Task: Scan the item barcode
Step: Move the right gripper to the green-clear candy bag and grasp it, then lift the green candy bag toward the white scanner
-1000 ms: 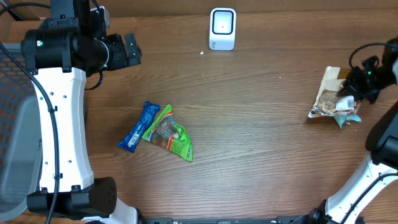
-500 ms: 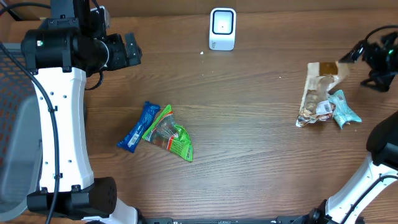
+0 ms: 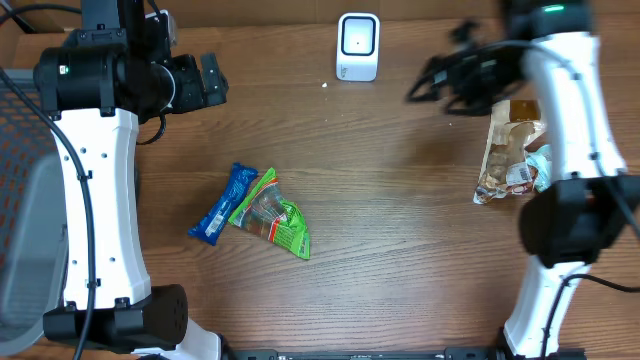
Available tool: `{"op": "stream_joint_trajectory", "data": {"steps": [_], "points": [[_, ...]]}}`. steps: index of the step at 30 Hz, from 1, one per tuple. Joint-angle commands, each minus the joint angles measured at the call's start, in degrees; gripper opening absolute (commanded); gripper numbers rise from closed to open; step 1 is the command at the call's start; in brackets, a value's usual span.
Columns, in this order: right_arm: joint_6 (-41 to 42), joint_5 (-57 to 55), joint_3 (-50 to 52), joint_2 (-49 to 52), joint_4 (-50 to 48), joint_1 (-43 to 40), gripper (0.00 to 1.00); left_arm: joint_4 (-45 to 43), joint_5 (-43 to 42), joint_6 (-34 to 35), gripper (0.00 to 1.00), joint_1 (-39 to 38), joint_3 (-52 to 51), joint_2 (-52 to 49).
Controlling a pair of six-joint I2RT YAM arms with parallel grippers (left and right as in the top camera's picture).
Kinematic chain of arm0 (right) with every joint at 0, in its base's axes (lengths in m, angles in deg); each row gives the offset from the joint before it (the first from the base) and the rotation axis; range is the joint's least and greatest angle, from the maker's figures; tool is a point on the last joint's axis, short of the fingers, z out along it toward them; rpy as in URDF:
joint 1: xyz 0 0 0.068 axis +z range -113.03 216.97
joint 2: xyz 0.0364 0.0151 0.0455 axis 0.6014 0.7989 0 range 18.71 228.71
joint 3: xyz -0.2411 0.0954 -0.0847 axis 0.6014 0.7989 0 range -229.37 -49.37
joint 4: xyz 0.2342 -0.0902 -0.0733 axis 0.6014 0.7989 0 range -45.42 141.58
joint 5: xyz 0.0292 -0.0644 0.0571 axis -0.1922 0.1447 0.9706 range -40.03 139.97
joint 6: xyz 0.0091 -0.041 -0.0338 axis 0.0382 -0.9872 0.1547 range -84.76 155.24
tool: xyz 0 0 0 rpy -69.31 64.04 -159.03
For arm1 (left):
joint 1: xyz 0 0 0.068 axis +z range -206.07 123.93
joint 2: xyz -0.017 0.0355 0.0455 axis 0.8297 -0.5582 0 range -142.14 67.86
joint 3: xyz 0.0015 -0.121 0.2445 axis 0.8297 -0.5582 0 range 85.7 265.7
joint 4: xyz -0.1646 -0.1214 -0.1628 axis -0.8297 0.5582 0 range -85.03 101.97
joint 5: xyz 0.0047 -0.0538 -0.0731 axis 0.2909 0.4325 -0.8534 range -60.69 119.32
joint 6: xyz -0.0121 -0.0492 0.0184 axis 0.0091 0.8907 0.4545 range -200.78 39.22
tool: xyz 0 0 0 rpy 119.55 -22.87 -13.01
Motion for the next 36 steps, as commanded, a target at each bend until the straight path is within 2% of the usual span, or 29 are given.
{"op": "stream_joint_trajectory", "data": {"steps": [1,4,9,14,17,18,20,22,24,25,27,33,36], "points": [[-2.21,-3.32,5.99,-1.11,-4.22,9.57,0.84,0.0,-0.2,0.35,0.99,-0.02,0.79,-0.09],[-0.68,-3.54,13.9,-1.11,-13.62,19.61,0.82,0.0,-0.2,0.35,1.0,-0.02,0.79,-0.09],[-0.68,-4.35,20.39,-1.07,-22.29,28.46,0.82,0.0,-0.2,0.35,0.99,-0.02,0.79,-0.09],[0.9,-8.59,24.76,-1.01,-31.85,34.14,0.82,0.0,-0.2,0.35,1.0,-0.02,0.79,-0.09],[7.19,-15.37,27.1,-0.87,-36.65,35.3,0.73,0.02,-0.2,0.35,1.0,-0.02,0.79,-0.09],[8.5,-16.72,27.45,-0.74,-36.96,35.3,0.71,0.0,-0.2,0.35,1.0,-0.02,0.79,-0.09],[9.73,-18.21,27.56,-0.37,-36.52,35.3,0.6,0.0,-0.2,0.35,0.99,-0.02,0.79,-0.09],[9.84,-18.34,27.67,-0.22,-35.67,34.84,0.4,0.0,-0.2,0.35,1.0,-0.02,0.79,-0.09],[10.56,-18.38,27.67,-0.22,-34.6,34.18,0.08,0.0,-0.2,0.35,1.0,-0.02,0.79,-0.09],[10.64,-18.36,27.65,-0.22,-33.57,33.57,0.04,0.0,-0.2,0.35,1.0,-0.02,0.79,-0.09],[11.67,-18.36,27.65,-0.22,-31.08,31.45,0.04,0.0,-0.2,0.35,1.0,-0.02,0.79,-0.09],[18.56,-17.35,27.65,-0.24,-21.42,17.27,0.04,0.02,-0.2,0.35,1.0,-0.02,0.79,-0.09],[18.67,-10.88,28.13,-0.22,-19.82,10.56,0.04,0.0,-0.2,0.35,1.0,-0.02,0.79,-0.09]]}}
